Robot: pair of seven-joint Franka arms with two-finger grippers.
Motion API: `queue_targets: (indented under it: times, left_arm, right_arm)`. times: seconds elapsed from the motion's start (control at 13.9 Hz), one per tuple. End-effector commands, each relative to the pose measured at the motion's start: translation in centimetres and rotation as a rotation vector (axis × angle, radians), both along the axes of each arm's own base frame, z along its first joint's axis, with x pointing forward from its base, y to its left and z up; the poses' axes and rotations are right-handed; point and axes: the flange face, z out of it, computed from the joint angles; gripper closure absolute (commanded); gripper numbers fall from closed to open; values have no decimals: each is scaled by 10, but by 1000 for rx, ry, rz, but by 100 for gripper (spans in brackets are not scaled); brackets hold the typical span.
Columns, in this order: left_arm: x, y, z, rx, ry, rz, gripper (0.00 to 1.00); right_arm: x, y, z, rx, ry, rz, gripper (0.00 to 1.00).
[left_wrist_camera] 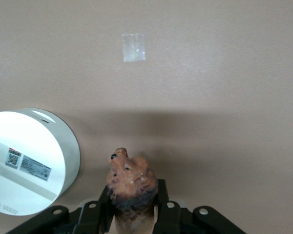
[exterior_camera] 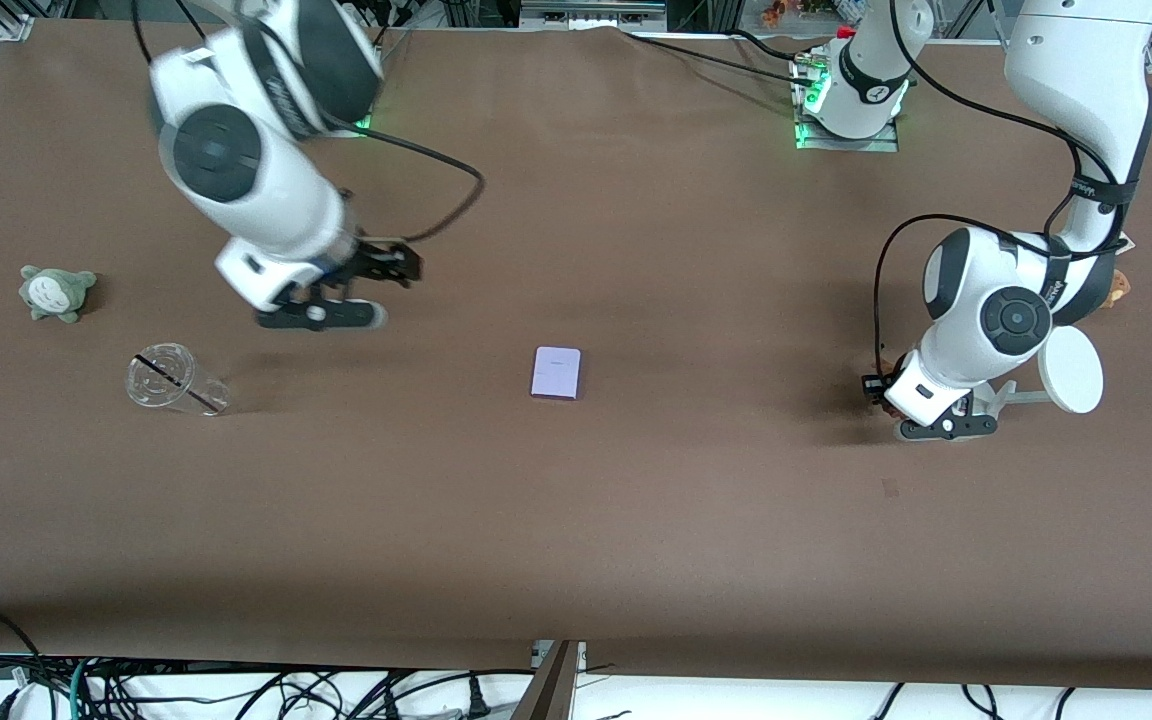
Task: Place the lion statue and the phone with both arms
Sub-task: 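Lower the lion beside the lamp while the right gripper grasps the phone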
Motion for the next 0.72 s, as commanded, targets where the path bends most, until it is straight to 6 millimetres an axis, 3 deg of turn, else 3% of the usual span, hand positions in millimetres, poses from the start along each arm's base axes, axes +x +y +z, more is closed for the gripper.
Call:
queue_targets:
  times: [0.0,0.14,0.58,0.65]
  left_arm:
    - [-7,5,-19,-28,-21,-12,100]
    - [-9,9,-30,-29,-30,-8,100]
    - [-7,10,-33,-28,-29,-7,97]
    - [-7,10,-36,-28,-26,-7,53]
  right_arm:
    - [15,53,-46,6,-36,-56,1]
    - [15,88,-84,19,-63,-90,1]
    - [12,142,-183,93,-157,-91,1]
    - [14,149,-194,104,-171,-96,1]
